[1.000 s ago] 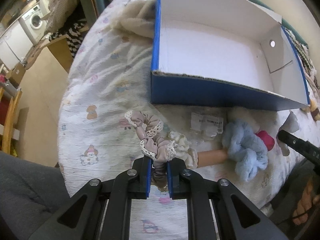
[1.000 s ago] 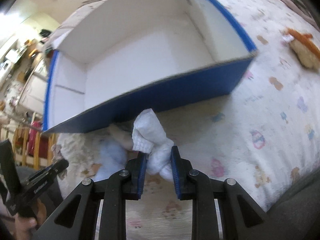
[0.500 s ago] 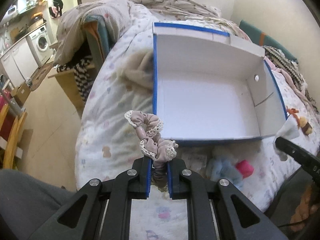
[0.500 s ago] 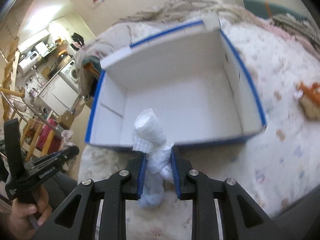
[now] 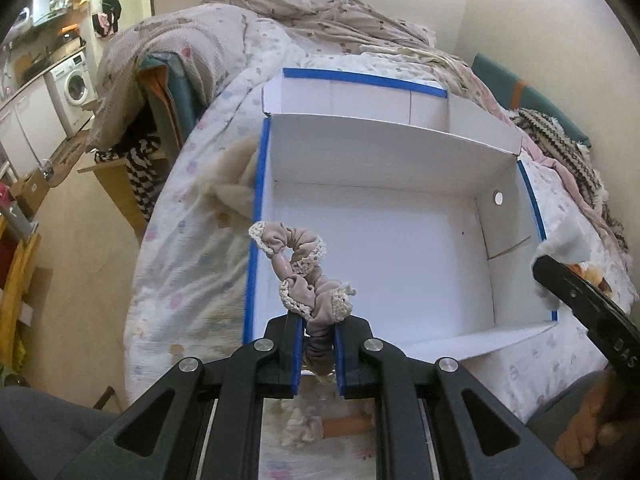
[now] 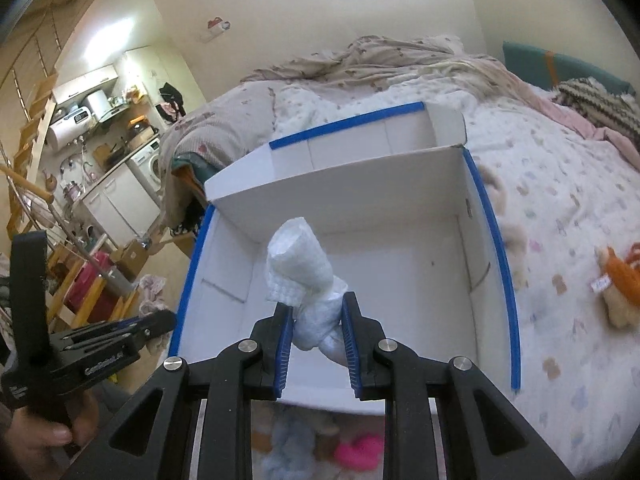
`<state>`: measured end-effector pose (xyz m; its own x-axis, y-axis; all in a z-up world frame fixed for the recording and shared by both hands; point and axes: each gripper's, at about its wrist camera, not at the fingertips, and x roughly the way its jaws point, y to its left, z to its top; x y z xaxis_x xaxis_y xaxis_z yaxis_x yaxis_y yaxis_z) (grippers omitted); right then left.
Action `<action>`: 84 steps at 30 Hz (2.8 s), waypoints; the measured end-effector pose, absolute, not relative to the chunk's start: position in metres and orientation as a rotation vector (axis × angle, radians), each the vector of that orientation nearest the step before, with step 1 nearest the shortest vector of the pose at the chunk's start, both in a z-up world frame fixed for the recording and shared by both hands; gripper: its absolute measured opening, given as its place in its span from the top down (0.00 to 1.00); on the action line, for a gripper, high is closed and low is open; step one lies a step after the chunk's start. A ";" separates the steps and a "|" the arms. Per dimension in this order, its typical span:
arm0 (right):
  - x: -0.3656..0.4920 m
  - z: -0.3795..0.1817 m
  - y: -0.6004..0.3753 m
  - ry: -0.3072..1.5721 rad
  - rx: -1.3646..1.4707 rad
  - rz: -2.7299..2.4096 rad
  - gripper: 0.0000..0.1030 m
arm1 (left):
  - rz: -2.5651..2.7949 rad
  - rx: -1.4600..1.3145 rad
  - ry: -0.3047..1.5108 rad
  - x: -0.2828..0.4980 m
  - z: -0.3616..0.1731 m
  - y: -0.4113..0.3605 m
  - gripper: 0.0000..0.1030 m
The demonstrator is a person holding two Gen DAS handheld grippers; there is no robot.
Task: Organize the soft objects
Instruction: 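Carry both items over the box and open both tools to drop them, then withdraw both tools and lower the left tool to the cream lace scrunchie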
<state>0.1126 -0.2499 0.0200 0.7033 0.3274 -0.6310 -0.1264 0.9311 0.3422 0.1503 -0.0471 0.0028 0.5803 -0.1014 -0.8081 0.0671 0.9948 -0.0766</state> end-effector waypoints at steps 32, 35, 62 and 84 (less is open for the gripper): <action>0.184 -0.068 -0.251 1.003 0.166 0.188 0.75 | 0.023 0.220 1.105 0.245 -0.103 -0.109 0.88; 0.182 -0.067 -0.251 0.992 0.172 0.193 0.75 | 0.027 0.199 1.124 0.249 -0.107 -0.108 0.88; 0.154 -0.018 -0.270 0.749 0.323 0.250 0.00 | 0.010 0.157 1.027 0.226 -0.054 -0.095 0.36; 0.100 -0.013 -0.267 0.765 0.273 0.200 0.00 | -0.060 0.130 0.919 0.152 -0.019 -0.067 0.36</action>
